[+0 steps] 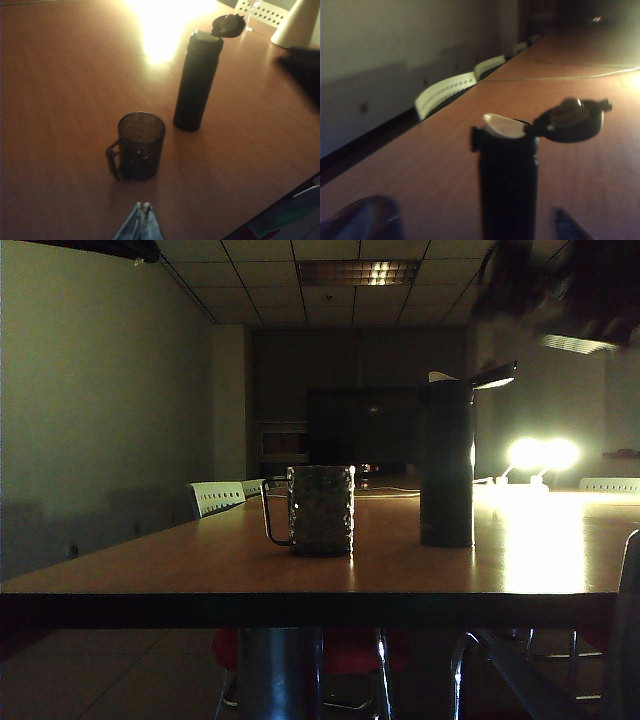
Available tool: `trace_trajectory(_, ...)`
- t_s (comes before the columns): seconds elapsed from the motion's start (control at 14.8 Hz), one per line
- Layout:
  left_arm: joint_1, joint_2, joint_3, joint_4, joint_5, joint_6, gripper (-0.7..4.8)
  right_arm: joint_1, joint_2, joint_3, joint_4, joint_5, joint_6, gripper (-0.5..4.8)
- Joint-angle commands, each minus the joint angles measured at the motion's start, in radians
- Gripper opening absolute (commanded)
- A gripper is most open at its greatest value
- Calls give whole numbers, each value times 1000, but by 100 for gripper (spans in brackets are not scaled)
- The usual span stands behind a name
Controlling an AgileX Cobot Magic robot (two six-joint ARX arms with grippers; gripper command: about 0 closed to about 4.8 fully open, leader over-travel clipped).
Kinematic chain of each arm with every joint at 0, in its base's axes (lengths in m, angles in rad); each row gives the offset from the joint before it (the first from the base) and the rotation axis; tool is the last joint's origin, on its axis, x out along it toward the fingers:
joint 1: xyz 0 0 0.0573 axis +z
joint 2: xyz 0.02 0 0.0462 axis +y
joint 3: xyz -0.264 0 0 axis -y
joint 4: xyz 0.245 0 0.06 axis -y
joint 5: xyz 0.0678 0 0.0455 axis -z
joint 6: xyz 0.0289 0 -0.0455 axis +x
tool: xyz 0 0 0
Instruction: Pick up the black thermos cup, pour some water from it into the cup, and then put the thermos cup back on the table.
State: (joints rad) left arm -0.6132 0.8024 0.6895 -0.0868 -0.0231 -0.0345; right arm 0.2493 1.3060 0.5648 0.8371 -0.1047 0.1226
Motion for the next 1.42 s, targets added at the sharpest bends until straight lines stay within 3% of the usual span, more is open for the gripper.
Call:
trace_trajectory(0.07, 1, -1, 6, 22, 5, 5, -8, 1, 183, 37, 192, 37, 6, 479)
trace_trajectory(0.41, 1, -1, 6, 22, 5, 4, -8, 1, 428, 227, 185, 12, 8, 479)
trace_trajectory(0.68, 1, -1, 6, 21, 27, 4, -8, -27, 550, 327, 183, -66, 8, 479)
trace_trajectory(1.28, 1, -1, 6, 19, 27, 0, -8, -85, 670, 403, 189, -209, 0, 479)
trace_trajectory(1.42, 1, -1, 6, 11, 27, 0, -8, -84, 694, 459, 171, -196, -2, 479)
